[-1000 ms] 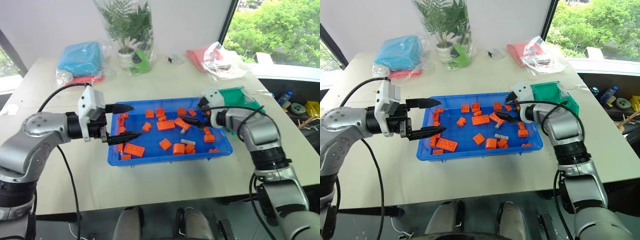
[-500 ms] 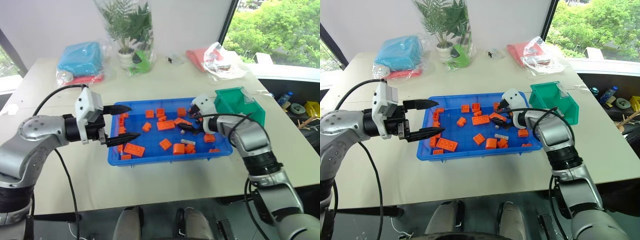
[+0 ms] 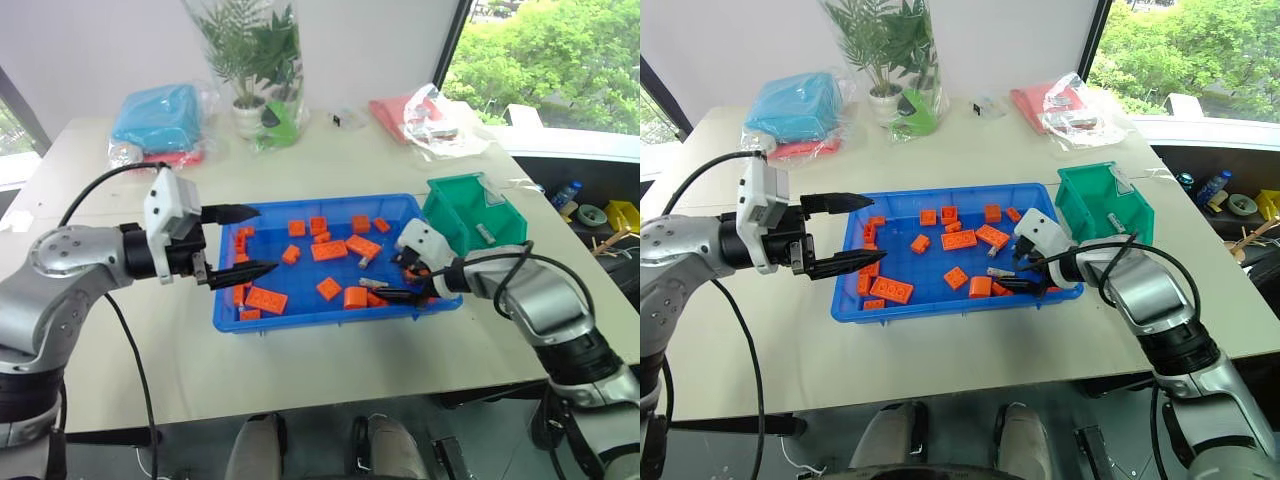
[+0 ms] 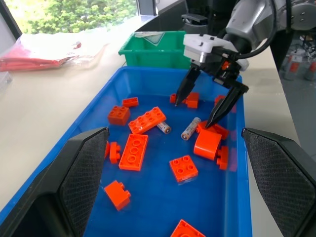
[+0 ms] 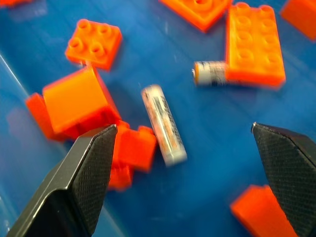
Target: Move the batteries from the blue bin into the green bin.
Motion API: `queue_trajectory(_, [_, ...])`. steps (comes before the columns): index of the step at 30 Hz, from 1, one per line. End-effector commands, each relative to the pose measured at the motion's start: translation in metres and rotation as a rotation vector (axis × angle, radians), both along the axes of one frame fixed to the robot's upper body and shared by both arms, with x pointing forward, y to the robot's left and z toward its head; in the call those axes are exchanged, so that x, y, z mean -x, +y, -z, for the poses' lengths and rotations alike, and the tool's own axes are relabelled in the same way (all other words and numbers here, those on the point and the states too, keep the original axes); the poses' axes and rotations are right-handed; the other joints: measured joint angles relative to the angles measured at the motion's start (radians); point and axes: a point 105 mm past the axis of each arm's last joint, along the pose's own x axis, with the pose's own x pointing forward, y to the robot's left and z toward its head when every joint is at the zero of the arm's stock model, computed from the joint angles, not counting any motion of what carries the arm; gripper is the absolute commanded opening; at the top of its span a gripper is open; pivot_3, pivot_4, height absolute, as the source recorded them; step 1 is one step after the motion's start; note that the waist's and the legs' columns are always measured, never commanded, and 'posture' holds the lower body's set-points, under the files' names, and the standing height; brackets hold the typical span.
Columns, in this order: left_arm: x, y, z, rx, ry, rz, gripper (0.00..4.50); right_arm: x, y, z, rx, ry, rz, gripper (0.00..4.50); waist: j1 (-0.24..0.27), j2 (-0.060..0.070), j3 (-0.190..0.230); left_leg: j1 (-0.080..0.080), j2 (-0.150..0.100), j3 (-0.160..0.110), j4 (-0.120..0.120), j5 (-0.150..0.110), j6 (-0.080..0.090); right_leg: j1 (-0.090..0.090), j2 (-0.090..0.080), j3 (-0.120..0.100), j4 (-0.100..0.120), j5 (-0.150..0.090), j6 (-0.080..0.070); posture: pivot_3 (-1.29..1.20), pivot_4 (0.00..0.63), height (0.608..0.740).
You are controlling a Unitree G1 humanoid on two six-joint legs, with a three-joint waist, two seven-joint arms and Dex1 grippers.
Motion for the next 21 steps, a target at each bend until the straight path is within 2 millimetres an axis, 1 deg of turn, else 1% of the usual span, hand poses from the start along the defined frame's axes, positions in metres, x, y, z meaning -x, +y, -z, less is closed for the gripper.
queue_trajectory(1, [0.001, -0.002, -0.007, 0.0, -0.035, 0.012, 4.5, -0.006, 0.005, -0.006, -0.004, -0.028, -0.006, 4.45, 0.003, 0.0, 0.0, 0.0, 0.0, 0.0, 0.0, 0.0, 0.0, 0.0, 0.0, 0.0, 0.0, 0.0, 0.0, 0.0, 0.15, 0.672])
queue_trajectory(5, [0.001, 0.0, -0.007, 0.0, -0.041, 0.007, 4.5, -0.006, 0.005, 0.002, 0.045, -0.021, -0.03, 4.45, 0.003, 0.0, 0.0, -0.001, 0.0, 0.0, 0.0, 0.0, 0.0, 0.001, 0.0, 0.0, -0.003, 0.0, 0.0, 0.0, 0.15, 0.672])
queue_trajectory(10, [0.002, 0.001, -0.008, 0.008, -0.049, -0.005, 4.5, -0.005, 0.0, 0.011, 0.097, -0.012, -0.052, 4.45, 0.002, -0.001, 0.0, -0.001, 0.0, 0.0, 0.0, 0.0, 0.0, 0.002, 0.0, -0.001, -0.005, 0.0, 0.0, 0.0, 0.15, 0.672])
queue_trajectory(13, [0.003, 0.002, -0.008, 0.012, -0.051, -0.01, 4.5, -0.007, 0.0, 0.012, 0.097, -0.014, -0.058, 3.64, 0.002, -0.002, -0.001, 0.0, 0.0, 0.0, 0.0, 0.0, 0.0, 0.002, 0.0, -0.001, -0.006, 0.0, 0.0, 0.0, 0.15, 0.672])
queue_trajectory(17, [0.003, 0.001, -0.008, 0.015, -0.055, -0.015, 4.5, -0.009, 0.004, 0.012, 0.088, -0.013, -0.06, 1.64, 0.002, -0.002, -0.001, -0.001, 0.0, 0.0, 0.0, 0.0, 0.0, 0.002, 0.0, -0.001, -0.006, 0.0, 0.0, 0.0, 0.15, 0.672])
queue_trajectory(19, [0.003, 0.001, -0.009, 0.017, -0.057, -0.017, 4.5, -0.011, 0.006, 0.011, 0.088, -0.016, -0.061, 0.46, 0.001, -0.001, -0.001, -0.001, 0.0, 0.0, 0.0, 0.0, 0.0, 0.002, 0.0, -0.001, -0.006, 0.0, 0.0, 0.0, 0.15, 0.672])
queue_trajectory(20, [0.002, 0.002, -0.01, 0.017, -0.059, -0.018, 4.5, -0.011, 0.007, 0.01, 0.087, -0.016, -0.062, 0.08, 0.001, -0.001, -0.001, -0.001, 0.0, 0.0, 0.0, 0.0, 0.0, 0.002, 0.0, -0.001, -0.006, 0.0, 0.0, 0.0, 0.15, 0.672])
queue_trajectory(21, [0.002, 0.002, -0.01, 0.018, -0.06, -0.019, 4.5, -0.011, 0.008, 0.009, 0.084, -0.019, -0.063, 0.04, 0.001, -0.001, -0.001, -0.001, 0.0, 0.0, 0.0, 0.0, 0.0, 0.002, 0.0, -0.001, -0.006, 0.0, 0.0, 0.0, 0.15, 0.672])
